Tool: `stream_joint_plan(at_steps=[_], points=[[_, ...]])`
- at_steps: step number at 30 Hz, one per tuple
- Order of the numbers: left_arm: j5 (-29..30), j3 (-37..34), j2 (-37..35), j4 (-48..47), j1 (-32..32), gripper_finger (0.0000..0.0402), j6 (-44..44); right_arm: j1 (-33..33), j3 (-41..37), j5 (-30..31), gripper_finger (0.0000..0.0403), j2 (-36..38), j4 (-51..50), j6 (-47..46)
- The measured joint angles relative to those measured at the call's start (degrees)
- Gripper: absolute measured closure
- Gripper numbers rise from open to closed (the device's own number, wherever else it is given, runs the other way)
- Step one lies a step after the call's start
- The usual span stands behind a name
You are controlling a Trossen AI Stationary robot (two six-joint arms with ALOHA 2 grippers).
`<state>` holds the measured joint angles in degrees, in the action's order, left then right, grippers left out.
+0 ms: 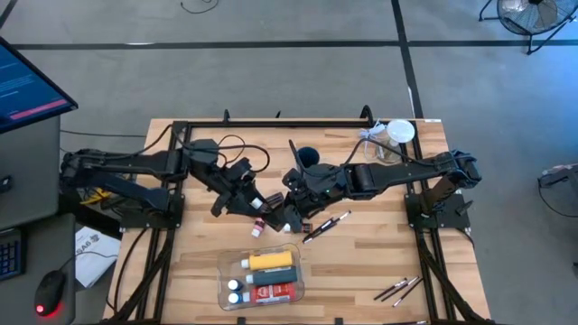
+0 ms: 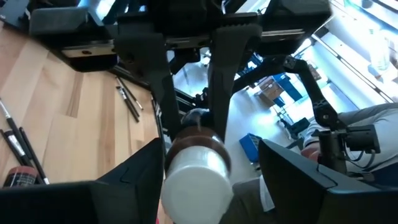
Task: Pick & Place Paint Supplies
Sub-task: Put the top small brown paint bottle into the transparent bin
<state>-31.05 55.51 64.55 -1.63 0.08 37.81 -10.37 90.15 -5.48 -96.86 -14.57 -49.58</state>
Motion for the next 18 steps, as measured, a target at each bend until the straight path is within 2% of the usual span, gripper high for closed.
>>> stream_joint_plan(at_steps=[7, 18], points=[[0.1, 0.0, 0.0, 0.1, 0.0, 0.0197, -0.2, 0.0, 0.0, 0.1, 0.0325, 0.0, 0.0, 0.0], [0.6, 0.0, 0.0, 0.2, 0.0, 0.0291, -0.3, 0.0, 0.1, 0.6, 0.0325, 0.1, 0.3, 0.0]])
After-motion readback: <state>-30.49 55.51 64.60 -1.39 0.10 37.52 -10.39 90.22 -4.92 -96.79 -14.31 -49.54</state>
